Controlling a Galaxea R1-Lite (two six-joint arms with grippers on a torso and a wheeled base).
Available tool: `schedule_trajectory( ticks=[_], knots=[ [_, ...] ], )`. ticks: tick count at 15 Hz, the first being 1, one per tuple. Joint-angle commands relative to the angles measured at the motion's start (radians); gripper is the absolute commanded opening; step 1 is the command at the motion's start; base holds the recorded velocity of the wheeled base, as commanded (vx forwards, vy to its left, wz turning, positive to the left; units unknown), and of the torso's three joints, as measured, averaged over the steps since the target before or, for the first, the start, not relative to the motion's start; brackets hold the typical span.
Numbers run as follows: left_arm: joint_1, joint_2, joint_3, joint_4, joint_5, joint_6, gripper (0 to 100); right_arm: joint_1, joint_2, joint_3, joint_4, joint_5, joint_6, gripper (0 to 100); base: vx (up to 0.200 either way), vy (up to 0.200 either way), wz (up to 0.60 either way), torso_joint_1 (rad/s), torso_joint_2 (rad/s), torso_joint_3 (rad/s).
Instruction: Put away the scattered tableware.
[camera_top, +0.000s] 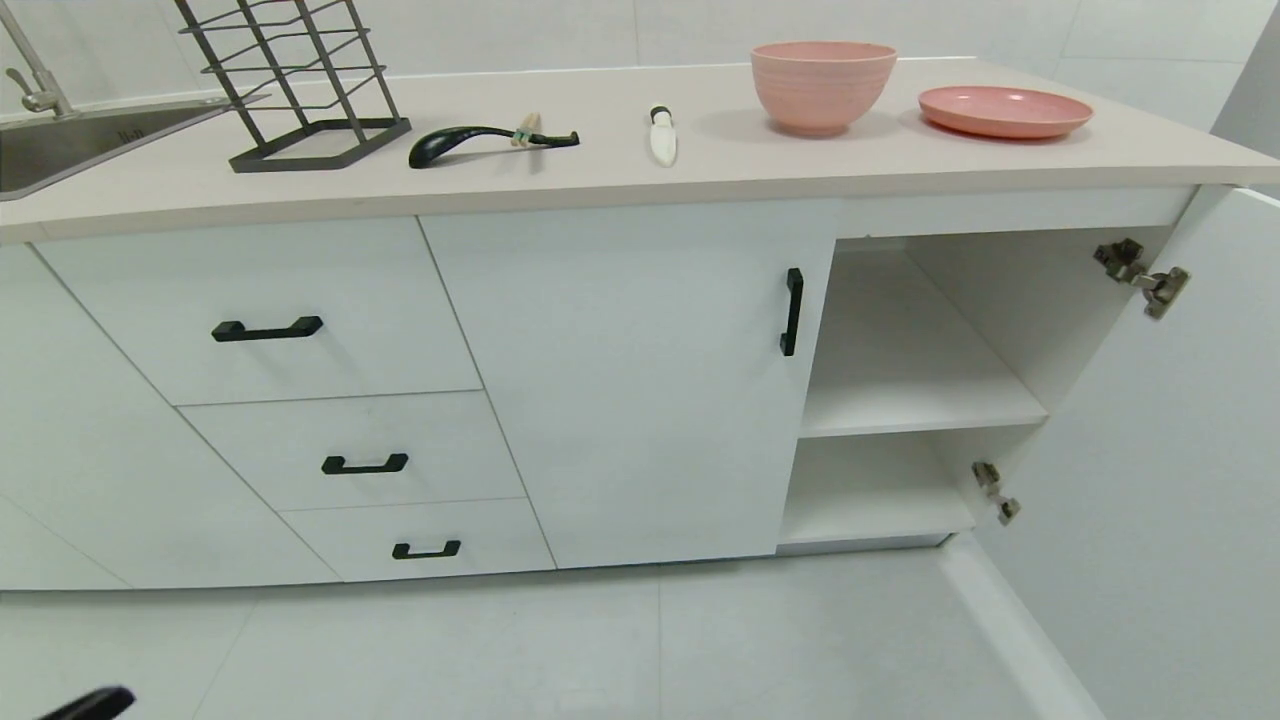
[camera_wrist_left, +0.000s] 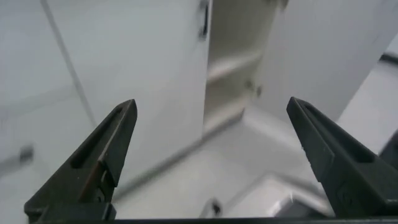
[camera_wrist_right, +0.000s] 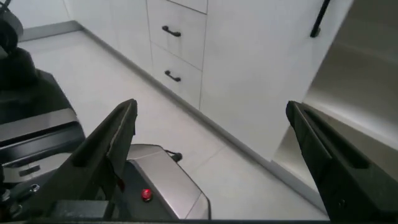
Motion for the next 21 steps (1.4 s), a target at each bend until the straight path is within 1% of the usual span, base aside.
schedule_trajectory(
  ticks=[1, 2, 3, 4, 5, 6, 7, 8, 9, 10, 11, 12, 13, 14, 15, 16, 17, 18, 19, 20, 21],
  knots=[
    [0.108, -0.241, 0.034, 0.15, 0.119, 0.055, 100, 0.0, -0.006, 0.004, -0.001, -0.033, -0.004, 100, 0.0, 0.0, 0.0, 0.0, 0.0, 0.0],
    [0.132, -0.24, 0.068, 0.134, 0.144, 0.094, 100, 0.0, -0.006, 0.004, 0.032, -0.155, -0.003, 100, 0.0, 0.0, 0.0, 0.0, 0.0, 0.0],
    [0.173, -0.241, 0.087, 0.163, 0.161, 0.133, 100, 0.0, -0.006, 0.004, 0.102, -0.293, -0.012, 100, 0.0, 0.0, 0.0, 0.0, 0.0, 0.0],
    [0.233, -0.272, 0.087, 0.262, 0.167, 0.154, 100, 0.0, -0.006, 0.004, 0.161, -0.398, -0.062, 100, 0.0, 0.0, 0.0, 0.0, 0.0, 0.0],
    [0.279, -0.337, 0.073, 0.309, 0.167, 0.154, 100, 0.0, -0.006, 0.004, 0.21, -0.461, -0.122, 100, 0.0, 0.0, 0.0, 0.0, 0.0, 0.0],
    [0.269, -0.337, 0.077, 0.289, 0.202, 0.156, 100, 0.006, -0.003, 0.004, 0.204, -0.378, -0.156, 100, 0.0, 0.0, 0.0, 0.0, 0.0, 0.0],
    [0.269, -0.337, 0.084, 0.274, 0.26, 0.159, 100, 0.063, 0.014, 0.004, 0.205, -0.207, -0.164, 100, 0.0, 0.0, 0.0, 0.0, 0.0, 0.0],
    [0.269, -0.337, 0.085, 0.268, 0.294, 0.168, 100, 0.142, 0.037, 0.004, 0.207, -0.117, -0.156, 100, 0.0, 0.0, 0.0, 0.0, 0.0, 0.0],
    [0.269, -0.337, 0.087, 0.266, 0.3, 0.159, 100, 0.145, 0.029, 0.004, 0.207, -0.178, -0.148, 100, 0.0, 0.0, 0.0, 0.0, 0.0, 0.0],
    [0.269, -0.337, 0.087, 0.26, 0.336, 0.15, 100, 0.139, -0.011, 0.004, 0.199, -0.241, -0.15, 100, 0.0, 0.0, 0.0, 0.0, 0.0, 0.0],
    [0.269, -0.337, 0.087, 0.254, 0.383, 0.15, 100, 0.139, -0.006, 0.004, 0.193, -0.264, -0.159, 100, 0.0, 0.0, 0.0, 0.0, 0.0, 0.0],
    [0.269, -0.337, 0.087, 0.248, 0.434, 0.165, 100, 0.139, -0.006, 0.004, 0.188, -0.375, -0.174, 100, 0.0, 0.0, 0.0, 0.0, 0.0, 0.0],
    [0.269, -0.337, 0.087, 0.243, 0.438, 0.168, 100, 0.139, -0.006, 0.004, 0.19, -0.494, -0.17, 100, 0.0, 0.0, 0.0, 0.0, 0.0, 0.0],
    [0.269, -0.337, 0.087, 0.245, 0.438, 0.162, 100, 0.139, -0.006, 0.004, 0.191, -0.689, -0.156, 100, 0.0, 0.0, 0.0, 0.0, 0.0, 0.0],
    [0.269, -0.337, 0.087, 0.248, 0.437, 0.125, 100, 0.139, -0.006, 0.004, 0.191, -0.827, -0.104, 100, 0.0, 0.0, 0.0, 0.0, 0.0, 0.0],
    [0.269, -0.337, 0.087, 0.254, 0.423, 0.082, 100, 0.139, -0.006, 0.004, 0.196, -0.836, -0.061, 100, 0.0, 0.0, 0.0, 0.0, 0.0, 0.0],
    [0.269, -0.337, 0.085, 0.317, 0.365, 0.033, 100, 0.144, -0.006, 0.004, 0.207, -0.82, -0.024, 100, 0.0, 0.0, 0.0, 0.0, 0.0, 0.0],
    [0.269, -0.337, 0.085, 0.303, 0.334, 0.071, 100, 0.263, -0.046, 0.004, 0.208, -0.813, -0.018, 100, 0.0, 0.0, 0.0, 0.0, 0.0, 0.0],
    [0.269, -0.337, 0.085, 0.306, 0.345, 0.081, 100, 0.262, -0.057, 0.004, 0.205, -0.815, -0.016, 100, 0.0, 0.0, 0.0, 0.0, 0.0, 0.0],
    [0.269, -0.337, 0.087, 0.303, 0.369, 0.073, 100, 0.233, -0.098, 0.004, 0.208, -0.821, -0.01, 100, 0.0, 0.0, 0.0, 0.0, 0.0, 0.0],
    [0.269, -0.337, 0.087, 0.303, 0.372, 0.07, 100, 0.234, -0.104, 0.004, 0.208, -0.83, -0.01, 100, 0.0, 0.0, 0.0, 0.0, 0.0, 0.0]
  ],
)
